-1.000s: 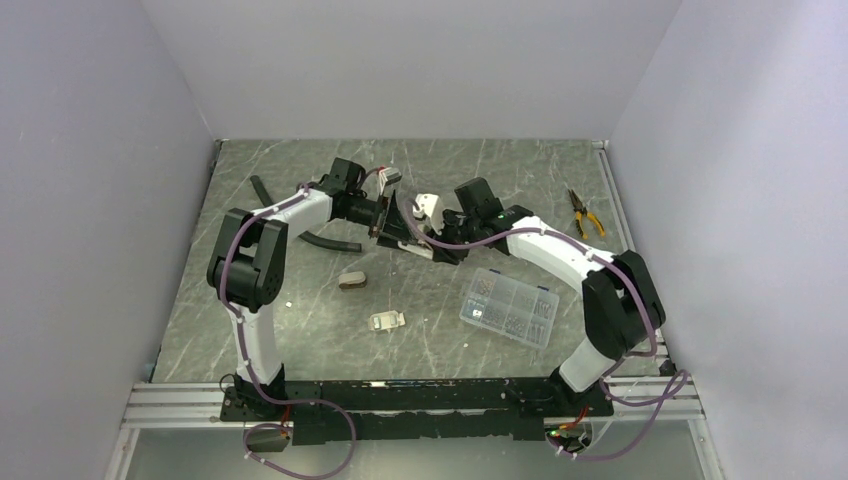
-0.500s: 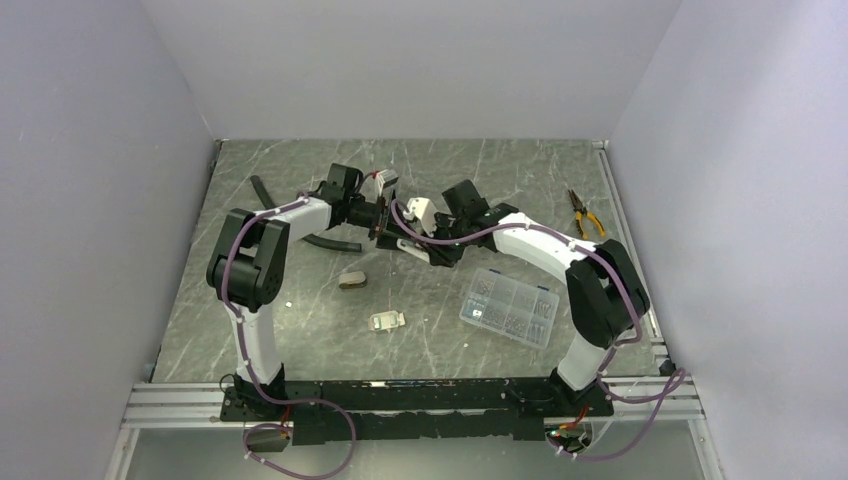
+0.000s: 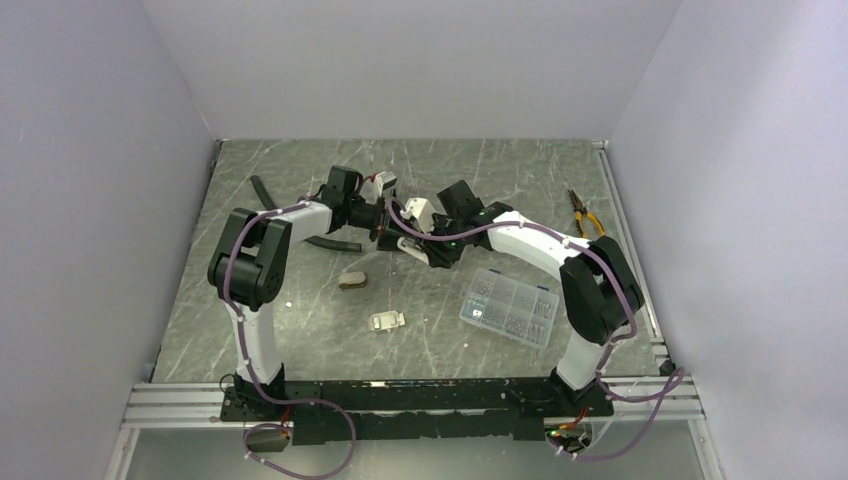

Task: Load the staples into the stapler
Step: Close the stapler at the center of the board.

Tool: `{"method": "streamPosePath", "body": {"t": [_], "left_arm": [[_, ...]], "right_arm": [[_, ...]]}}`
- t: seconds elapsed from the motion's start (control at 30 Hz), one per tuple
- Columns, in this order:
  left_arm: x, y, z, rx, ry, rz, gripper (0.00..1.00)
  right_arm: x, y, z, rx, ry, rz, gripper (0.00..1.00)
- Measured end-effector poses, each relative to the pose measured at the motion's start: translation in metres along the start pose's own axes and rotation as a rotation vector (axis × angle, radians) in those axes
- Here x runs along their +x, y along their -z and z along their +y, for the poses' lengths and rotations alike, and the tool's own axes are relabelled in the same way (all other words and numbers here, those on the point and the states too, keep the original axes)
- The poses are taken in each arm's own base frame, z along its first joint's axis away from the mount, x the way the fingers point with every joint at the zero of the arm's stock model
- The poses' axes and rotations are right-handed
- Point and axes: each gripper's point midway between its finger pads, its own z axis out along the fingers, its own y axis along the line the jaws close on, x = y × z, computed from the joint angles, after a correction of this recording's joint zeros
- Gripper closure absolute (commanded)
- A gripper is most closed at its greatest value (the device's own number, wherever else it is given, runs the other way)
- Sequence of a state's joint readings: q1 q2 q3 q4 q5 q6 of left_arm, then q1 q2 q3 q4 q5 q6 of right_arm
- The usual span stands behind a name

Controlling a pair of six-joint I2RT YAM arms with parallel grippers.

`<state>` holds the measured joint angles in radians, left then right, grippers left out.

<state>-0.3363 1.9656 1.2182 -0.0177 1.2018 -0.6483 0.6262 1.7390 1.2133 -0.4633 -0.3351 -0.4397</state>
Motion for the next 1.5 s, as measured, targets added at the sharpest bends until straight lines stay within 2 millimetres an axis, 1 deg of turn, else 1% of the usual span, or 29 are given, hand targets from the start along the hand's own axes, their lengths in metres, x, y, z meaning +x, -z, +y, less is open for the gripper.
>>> {"method": "streamPosePath", "body": {"t": [0.03, 0.13, 0.23, 0.43, 0.57, 0.63, 0.67, 0.7, 0.73, 0.83, 0.93, 1.1, 1.33, 1.43, 1.47, 1.5], "left_arm": [[0.0, 0.0, 0.001, -0.002, 0.005, -0.001, 0.06], [0.001, -0.001, 0.005, -0.009, 0.024, 0.001, 0.12], [0.003, -0.002, 0.008, -0.019, 0.039, 0.007, 0.2], [0.007, -0.002, 0.009, -0.035, 0.044, 0.02, 0.45], [0.008, -0.002, 0.009, -0.033, 0.016, 0.03, 0.62], [0.006, -0.002, 0.017, -0.072, 0.02, 0.013, 0.71], [0.006, -0.003, 0.02, -0.078, 0.029, 0.013, 0.73], [0.007, -0.003, 0.022, -0.082, 0.036, 0.015, 0.71], [0.007, -0.004, 0.026, -0.102, 0.034, 0.011, 0.67], [0.008, -0.004, 0.031, -0.111, 0.045, 0.014, 0.49], [0.009, -0.005, 0.03, -0.105, 0.043, 0.019, 0.4], [0.011, -0.007, 0.023, -0.068, 0.021, 0.035, 0.33], [0.015, -0.005, 0.018, -0.025, -0.045, 0.058, 0.29], [0.018, -0.004, 0.019, -0.022, -0.072, 0.068, 0.28], [0.019, -0.003, 0.02, -0.025, -0.077, 0.07, 0.26], [0.02, -0.001, 0.022, -0.03, -0.08, 0.07, 0.23]], "right_arm": [[0.0, 0.0, 0.0, 0.002, -0.003, 0.003, 0.97], [0.002, -0.002, 0.001, 0.002, -0.013, 0.016, 0.97], [0.005, -0.005, 0.004, -0.006, -0.023, 0.029, 0.97], [0.01, -0.009, 0.006, -0.015, -0.035, 0.048, 0.98], [0.012, -0.008, 0.005, -0.013, -0.053, 0.052, 0.98], [0.01, -0.007, 0.003, -0.014, -0.054, 0.041, 0.99], [0.008, -0.006, 0.004, -0.016, -0.053, 0.035, 0.98], [0.006, -0.006, 0.004, -0.018, -0.051, 0.029, 0.98], [0.006, -0.006, 0.004, -0.021, -0.05, 0.029, 0.99], [0.007, -0.005, 0.004, -0.022, -0.051, 0.03, 0.99], [0.005, -0.006, 0.005, -0.028, -0.047, 0.022, 1.0], [0.004, -0.005, 0.003, -0.028, -0.04, 0.015, 1.0], [0.005, -0.003, -0.003, -0.034, -0.044, 0.003, 1.0], [0.004, -0.002, -0.007, -0.028, -0.044, 0.007, 1.0], [0.004, -0.003, -0.008, -0.025, -0.043, 0.008, 1.0], [0.004, -0.003, -0.01, -0.02, -0.042, 0.011, 1.0]]}}
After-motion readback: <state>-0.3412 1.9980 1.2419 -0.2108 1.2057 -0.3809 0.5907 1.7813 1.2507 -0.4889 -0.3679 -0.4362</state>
